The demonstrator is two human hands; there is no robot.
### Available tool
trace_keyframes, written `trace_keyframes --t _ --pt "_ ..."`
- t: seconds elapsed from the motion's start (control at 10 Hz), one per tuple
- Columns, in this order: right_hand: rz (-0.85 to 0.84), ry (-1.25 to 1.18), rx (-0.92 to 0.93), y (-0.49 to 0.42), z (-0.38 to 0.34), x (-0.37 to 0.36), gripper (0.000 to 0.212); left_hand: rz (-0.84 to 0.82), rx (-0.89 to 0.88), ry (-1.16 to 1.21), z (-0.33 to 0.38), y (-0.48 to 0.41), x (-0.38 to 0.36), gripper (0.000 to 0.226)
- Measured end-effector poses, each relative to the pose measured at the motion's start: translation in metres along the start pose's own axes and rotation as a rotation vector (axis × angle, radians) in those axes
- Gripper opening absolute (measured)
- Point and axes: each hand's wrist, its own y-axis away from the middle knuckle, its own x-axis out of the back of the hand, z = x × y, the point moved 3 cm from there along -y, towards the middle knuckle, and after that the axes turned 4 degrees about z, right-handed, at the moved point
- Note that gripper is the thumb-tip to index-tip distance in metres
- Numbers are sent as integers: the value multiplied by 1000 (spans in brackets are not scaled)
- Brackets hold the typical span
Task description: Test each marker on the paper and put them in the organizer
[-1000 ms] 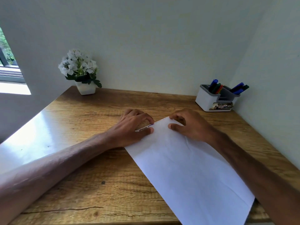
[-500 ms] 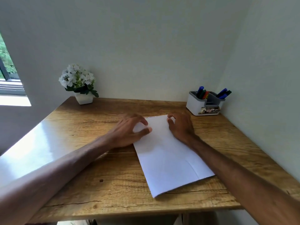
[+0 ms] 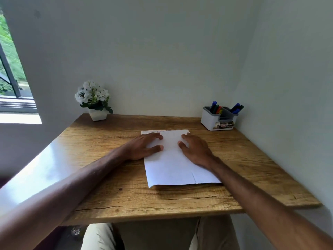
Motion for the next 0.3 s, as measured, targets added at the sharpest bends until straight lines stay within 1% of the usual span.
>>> trace_keyframes --t 0.1,0.2,0.3 --pt "-13 -50 -4 4 -2 3 56 45 12 21 2 4 1 58" --pt "105 -146 -12 0 -2 12 45 200 -3 67 2 7 4 47" --pt "331 -177 34 -28 -13 39 26 383 -105 12 -3 -4 14 43"
